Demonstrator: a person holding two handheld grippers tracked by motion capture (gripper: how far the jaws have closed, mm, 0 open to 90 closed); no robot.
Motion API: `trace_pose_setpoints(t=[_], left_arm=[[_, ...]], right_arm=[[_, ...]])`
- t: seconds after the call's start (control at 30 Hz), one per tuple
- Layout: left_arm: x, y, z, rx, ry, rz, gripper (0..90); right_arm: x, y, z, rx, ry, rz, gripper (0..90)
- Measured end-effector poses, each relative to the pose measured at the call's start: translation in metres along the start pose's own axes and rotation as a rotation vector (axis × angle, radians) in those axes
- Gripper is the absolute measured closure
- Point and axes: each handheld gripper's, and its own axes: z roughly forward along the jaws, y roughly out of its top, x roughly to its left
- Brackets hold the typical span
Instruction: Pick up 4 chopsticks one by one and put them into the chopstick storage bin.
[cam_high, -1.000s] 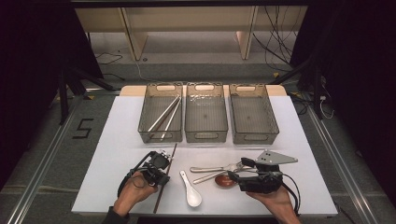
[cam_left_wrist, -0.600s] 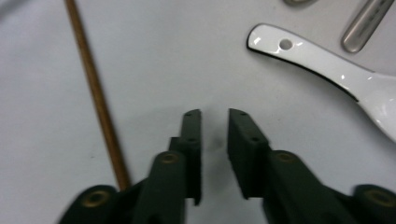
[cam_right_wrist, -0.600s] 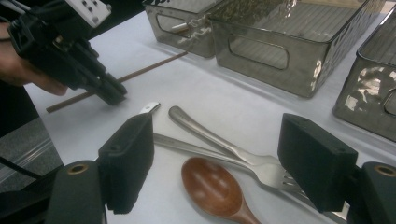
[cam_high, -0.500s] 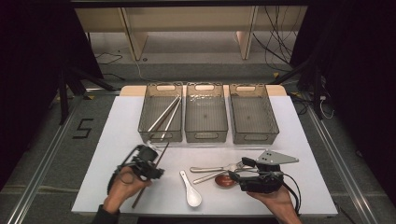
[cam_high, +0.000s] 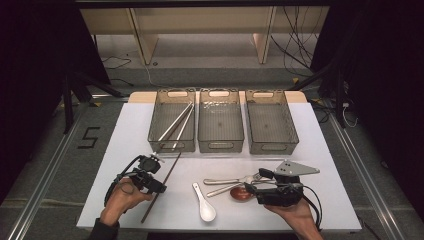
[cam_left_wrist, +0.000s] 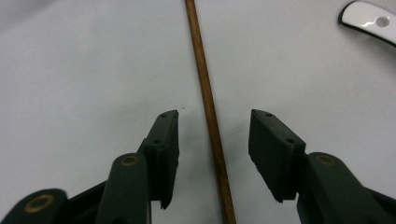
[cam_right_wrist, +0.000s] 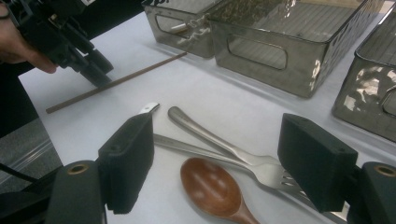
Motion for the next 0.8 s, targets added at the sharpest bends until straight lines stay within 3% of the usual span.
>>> trace_pose_setpoints(t=[0.37, 0.67, 0.8], left_arm=[[-0.002, 0.0, 0.007, 0.068, -0.008, 0.021, 66.4], [-0.008, 0.001, 0.009, 0.074, 0.036, 0.048, 72.8], [-0.011, 0.001, 0.009, 0.076, 0.031, 0.071, 81.0]], right_arm=[[0.0, 0.001, -0.001, -0.001, -0.001, -0.001, 27.9], [0.0, 0.0, 0.0, 0.002, -0.001, -0.002, 28.0], [0.0, 0.0, -0.001, 0.002, -0.003, -0.002, 28.0]])
